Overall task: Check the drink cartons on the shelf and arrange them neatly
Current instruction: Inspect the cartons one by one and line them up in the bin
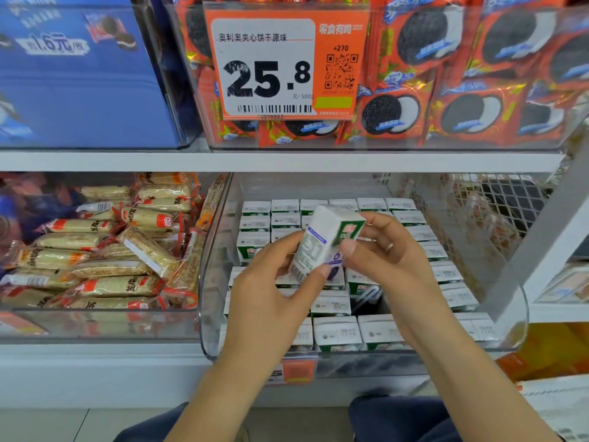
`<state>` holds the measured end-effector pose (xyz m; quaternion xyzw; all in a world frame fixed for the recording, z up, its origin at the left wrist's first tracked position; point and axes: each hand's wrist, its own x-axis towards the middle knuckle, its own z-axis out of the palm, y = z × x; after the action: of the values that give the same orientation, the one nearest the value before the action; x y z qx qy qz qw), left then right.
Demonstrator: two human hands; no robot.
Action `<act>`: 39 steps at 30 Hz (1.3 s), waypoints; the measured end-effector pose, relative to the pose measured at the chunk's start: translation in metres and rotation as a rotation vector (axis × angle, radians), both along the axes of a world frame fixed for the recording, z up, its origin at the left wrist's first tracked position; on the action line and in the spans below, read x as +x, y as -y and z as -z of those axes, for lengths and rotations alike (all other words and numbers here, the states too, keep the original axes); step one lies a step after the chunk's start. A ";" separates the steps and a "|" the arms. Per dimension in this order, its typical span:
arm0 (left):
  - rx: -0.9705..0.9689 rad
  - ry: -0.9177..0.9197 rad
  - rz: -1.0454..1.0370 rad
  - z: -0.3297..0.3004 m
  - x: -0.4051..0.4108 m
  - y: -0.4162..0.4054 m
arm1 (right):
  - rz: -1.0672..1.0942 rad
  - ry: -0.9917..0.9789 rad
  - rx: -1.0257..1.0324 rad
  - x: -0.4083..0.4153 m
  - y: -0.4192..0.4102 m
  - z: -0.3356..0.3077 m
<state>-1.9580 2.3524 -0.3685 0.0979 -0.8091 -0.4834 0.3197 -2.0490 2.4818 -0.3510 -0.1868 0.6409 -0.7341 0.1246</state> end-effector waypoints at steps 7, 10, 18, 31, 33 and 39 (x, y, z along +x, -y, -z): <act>0.330 0.050 0.255 -0.004 -0.002 0.003 | -0.048 -0.014 -0.069 0.000 0.000 -0.001; 0.323 0.097 0.282 -0.001 -0.003 0.005 | -0.037 -0.061 -0.062 0.000 -0.003 -0.001; 0.329 0.108 0.295 0.002 -0.005 0.006 | -0.056 -0.090 -0.066 0.002 -0.003 -0.003; 0.373 0.144 0.301 0.001 -0.005 0.004 | 0.016 0.003 -0.003 0.002 -0.001 -0.002; 0.402 0.134 0.305 0.000 -0.005 0.003 | 0.010 0.091 -0.030 0.001 -0.001 -0.003; 0.484 0.110 0.369 -0.007 -0.001 0.003 | -0.083 0.384 -0.148 -0.002 -0.005 -0.004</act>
<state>-1.9587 2.3493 -0.3615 0.0485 -0.6906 -0.7059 0.1497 -2.0513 2.4870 -0.3469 -0.0782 0.5416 -0.7954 0.2607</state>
